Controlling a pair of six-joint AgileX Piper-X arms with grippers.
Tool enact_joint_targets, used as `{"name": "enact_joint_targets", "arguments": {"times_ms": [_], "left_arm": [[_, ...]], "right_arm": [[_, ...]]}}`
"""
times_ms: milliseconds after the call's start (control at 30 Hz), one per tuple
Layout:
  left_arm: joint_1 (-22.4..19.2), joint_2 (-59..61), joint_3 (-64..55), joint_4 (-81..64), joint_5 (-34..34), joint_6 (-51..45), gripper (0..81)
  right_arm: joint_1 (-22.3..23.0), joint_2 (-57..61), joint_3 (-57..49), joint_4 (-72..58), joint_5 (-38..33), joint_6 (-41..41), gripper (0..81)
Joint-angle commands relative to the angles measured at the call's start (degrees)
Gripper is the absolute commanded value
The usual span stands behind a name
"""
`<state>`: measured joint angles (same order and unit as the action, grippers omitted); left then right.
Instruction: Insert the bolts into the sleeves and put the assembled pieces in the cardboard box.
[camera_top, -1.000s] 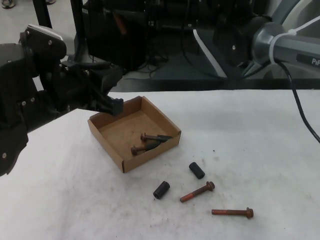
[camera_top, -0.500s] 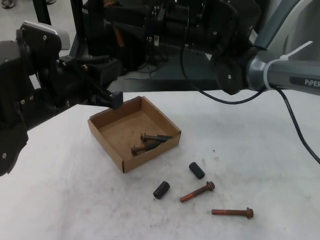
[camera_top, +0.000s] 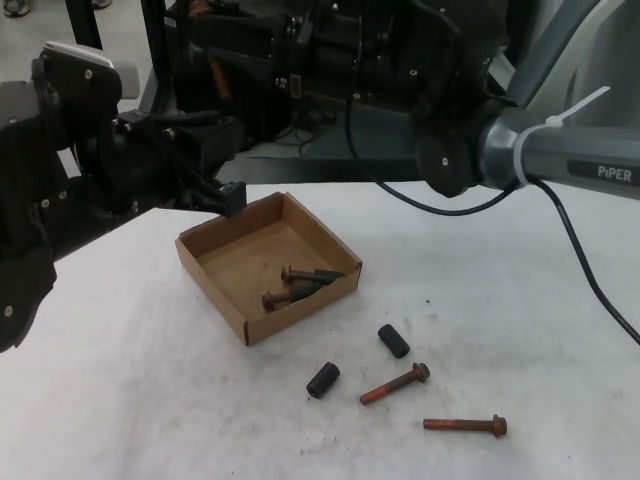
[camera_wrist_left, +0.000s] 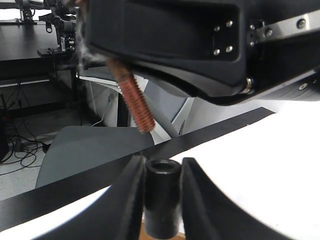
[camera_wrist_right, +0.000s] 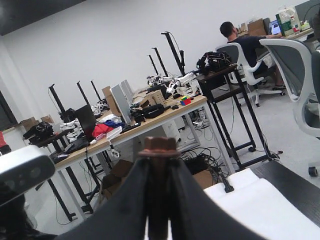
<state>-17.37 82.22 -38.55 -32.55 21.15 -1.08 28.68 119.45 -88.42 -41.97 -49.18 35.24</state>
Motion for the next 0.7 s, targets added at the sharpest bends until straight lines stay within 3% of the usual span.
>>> {"name": "enact_joint_targets", "arguments": {"times_ms": [0, 667], "left_arm": [[0.16, -0.62, -0.72, -1.18, -0.26, -0.26, 0.8], [0.16, -0.62, -0.72, -1.18, -0.26, -0.26, 0.8]], "right_arm": [[0.58, -0.34, 0.03, -1.22, 0.45, 1.2, 0.2], [0.5, -0.34, 1.16, -1.22, -3.82, 1.29, 0.2]]}}
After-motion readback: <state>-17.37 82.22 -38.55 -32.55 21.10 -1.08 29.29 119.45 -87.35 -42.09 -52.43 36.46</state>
